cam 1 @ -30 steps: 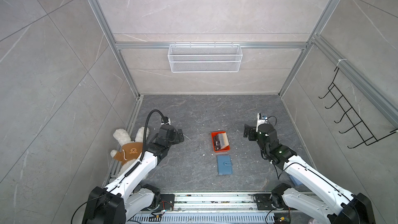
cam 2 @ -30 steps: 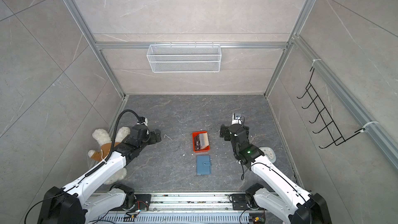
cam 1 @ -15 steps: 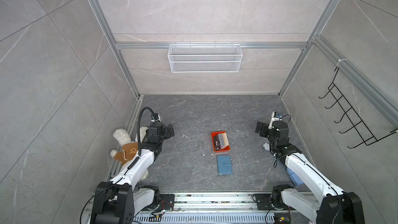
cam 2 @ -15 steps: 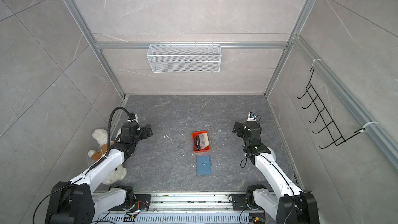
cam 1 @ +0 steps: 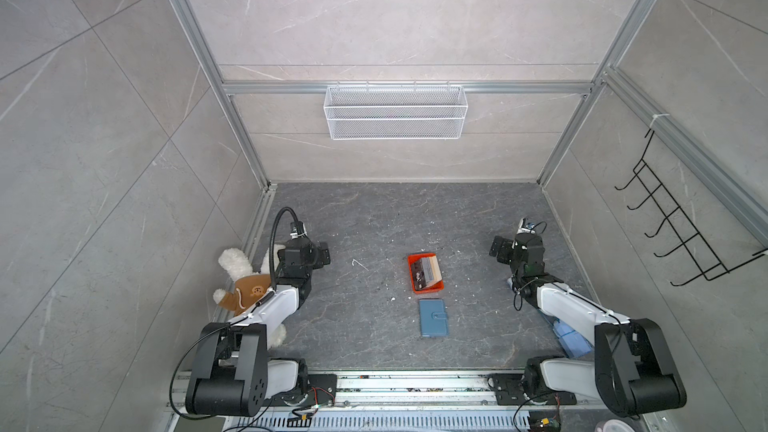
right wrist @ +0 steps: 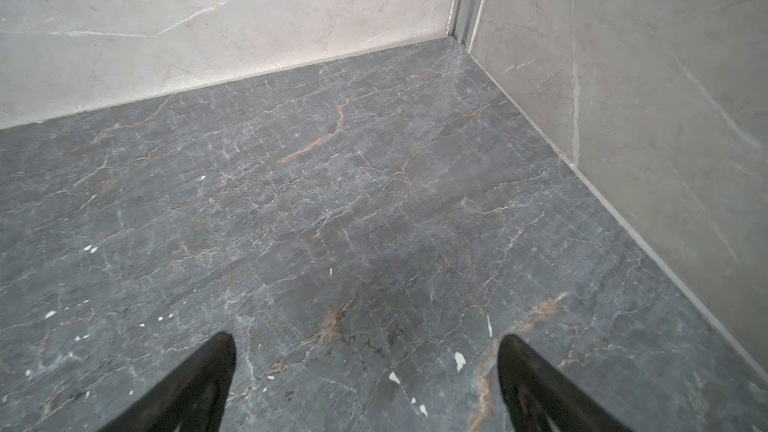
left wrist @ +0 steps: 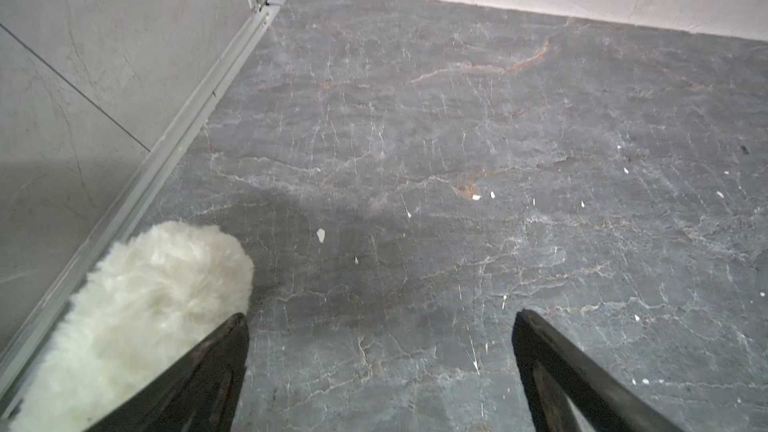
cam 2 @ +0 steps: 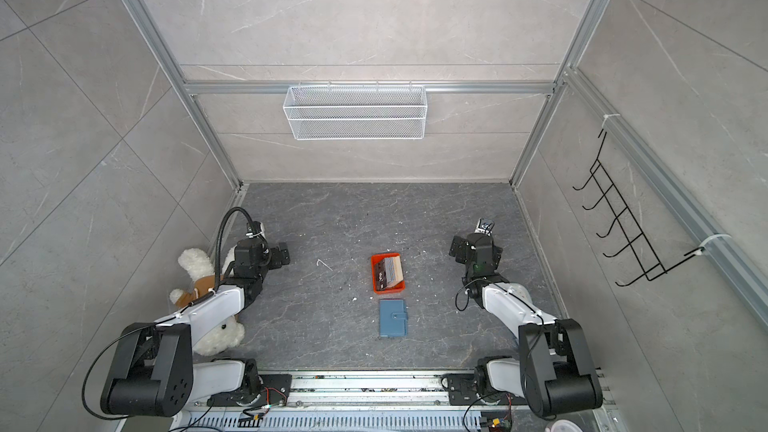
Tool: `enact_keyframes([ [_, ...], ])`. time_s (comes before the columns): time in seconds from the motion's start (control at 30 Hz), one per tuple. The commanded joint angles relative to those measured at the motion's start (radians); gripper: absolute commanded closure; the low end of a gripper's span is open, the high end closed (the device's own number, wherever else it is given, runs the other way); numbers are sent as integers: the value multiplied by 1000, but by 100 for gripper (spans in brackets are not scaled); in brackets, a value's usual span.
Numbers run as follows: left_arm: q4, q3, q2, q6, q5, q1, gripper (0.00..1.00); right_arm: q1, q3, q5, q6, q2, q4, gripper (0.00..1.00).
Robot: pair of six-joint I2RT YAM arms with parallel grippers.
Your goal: Put the credit cards into the card holder
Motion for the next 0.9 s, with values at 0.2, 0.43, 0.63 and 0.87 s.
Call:
enact_keyframes([
  [0.2,86,19,8,60,7,25,0,-9,-37,34,-74,46,151,0],
  [0.43,100,-61,-30,57,-42,26,0,-40,-134,-12,-74,61,339,0],
  [0.63,237,-134,-2,62,-49,27,0,-68,-164,-45,-54,86,402,0],
  [0.87,363,-165,38,105,-34,36,0,-71,-171,-35,-49,112,435,0],
])
